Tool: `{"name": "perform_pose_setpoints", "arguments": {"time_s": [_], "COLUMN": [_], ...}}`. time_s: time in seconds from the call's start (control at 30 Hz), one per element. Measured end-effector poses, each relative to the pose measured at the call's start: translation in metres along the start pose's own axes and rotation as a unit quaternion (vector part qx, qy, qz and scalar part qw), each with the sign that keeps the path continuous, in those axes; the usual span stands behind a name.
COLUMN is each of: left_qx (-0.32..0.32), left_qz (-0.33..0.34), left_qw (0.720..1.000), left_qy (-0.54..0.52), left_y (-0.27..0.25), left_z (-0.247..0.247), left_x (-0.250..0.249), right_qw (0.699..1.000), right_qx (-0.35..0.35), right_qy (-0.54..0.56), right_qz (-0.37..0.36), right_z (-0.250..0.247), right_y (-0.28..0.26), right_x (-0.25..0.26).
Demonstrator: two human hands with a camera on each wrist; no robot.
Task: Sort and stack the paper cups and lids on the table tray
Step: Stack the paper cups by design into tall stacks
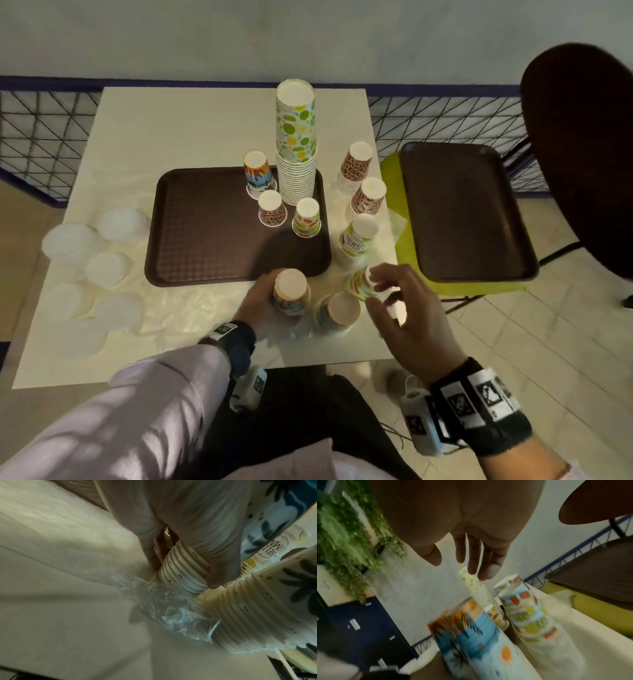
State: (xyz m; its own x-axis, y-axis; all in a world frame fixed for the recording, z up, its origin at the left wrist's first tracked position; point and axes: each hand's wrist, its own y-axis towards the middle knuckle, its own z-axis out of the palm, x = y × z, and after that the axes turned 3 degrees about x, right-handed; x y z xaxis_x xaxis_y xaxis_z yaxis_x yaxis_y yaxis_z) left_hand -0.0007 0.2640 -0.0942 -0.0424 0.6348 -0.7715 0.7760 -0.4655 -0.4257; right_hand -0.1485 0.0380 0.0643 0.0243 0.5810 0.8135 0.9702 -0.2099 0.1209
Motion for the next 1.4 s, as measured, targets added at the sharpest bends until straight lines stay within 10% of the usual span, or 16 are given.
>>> {"name": "perform_pose_setpoints", "arguments": {"time_s": [0.33, 1.4], "left_qx": [-0.018, -0.005], "left_qz": [-0.001, 0.042], "left_qw": [1.0, 0.988], "left_qy": [-0.006, -0.146], "left_y": [-0.012, -0.024], "left_z": [-0.014, -0.073], "left_x": [0.007, -0.022], "right_qw": [0.959, 0.977], "right_qx": [0.184, 0.145], "right_qy": [-0.064, 0.074], "right_qz": [0.204, 0.138], "right_z": [0.062, 0.08], "right_y": [-0.041, 0.02], "right_x": [-0.069, -0.035]}}
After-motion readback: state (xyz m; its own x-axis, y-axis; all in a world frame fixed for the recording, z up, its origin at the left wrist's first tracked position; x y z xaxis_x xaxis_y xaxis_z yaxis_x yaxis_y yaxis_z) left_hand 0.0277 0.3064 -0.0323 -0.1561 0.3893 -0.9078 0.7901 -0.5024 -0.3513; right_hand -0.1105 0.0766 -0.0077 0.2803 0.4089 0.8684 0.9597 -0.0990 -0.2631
